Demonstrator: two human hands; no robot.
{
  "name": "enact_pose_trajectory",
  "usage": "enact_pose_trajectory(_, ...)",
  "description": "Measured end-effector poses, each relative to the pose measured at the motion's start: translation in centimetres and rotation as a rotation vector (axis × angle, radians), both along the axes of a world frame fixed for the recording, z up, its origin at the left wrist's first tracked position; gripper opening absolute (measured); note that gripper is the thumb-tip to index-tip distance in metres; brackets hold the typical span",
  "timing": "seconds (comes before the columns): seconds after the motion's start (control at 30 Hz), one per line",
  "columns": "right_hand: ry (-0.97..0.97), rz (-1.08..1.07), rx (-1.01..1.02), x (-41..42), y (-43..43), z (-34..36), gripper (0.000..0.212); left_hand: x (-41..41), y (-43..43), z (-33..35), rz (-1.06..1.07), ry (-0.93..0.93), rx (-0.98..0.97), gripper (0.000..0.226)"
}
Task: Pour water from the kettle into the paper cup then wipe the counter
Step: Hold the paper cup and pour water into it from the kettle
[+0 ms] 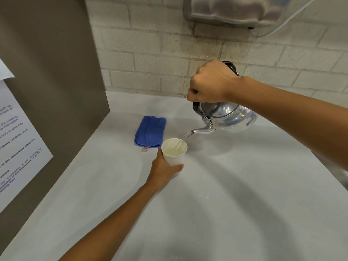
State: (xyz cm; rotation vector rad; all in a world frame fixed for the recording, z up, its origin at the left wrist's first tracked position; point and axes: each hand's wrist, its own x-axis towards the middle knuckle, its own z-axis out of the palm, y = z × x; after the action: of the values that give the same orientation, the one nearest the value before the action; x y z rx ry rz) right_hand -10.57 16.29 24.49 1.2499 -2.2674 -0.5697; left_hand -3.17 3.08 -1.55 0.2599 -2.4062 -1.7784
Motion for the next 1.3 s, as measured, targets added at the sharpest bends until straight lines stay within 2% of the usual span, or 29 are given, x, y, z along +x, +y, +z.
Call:
enact_pose_trajectory(0.47,0.006,-0.006,0.001,-0.2,0.2,-0.2,0.044,-0.2,-0.1,-0.3,0.016,-0.001,-0.006,0.081)
enact_pose_trajectory(0.9,-0.069,-0.025,-0.111,-0.4,1.1,-1.7,0.041,-0.2,0.0,-0.1,0.015,0.001,-0.03,0.084)
enact_pose_trajectory(1.1,-0.129,-0.064,-0.252,-1.1,2.3,-3.3,0.047,-0.1,0.0,0.0,0.005,0.013,-0.067,0.087)
enact_pose_trajectory(1.3,-0.269,-0.208,-0.556,-4.0,4.0,-4.5,0.051,0.1,0.0,0.1,0.019,0.003,-0.043,0.088)
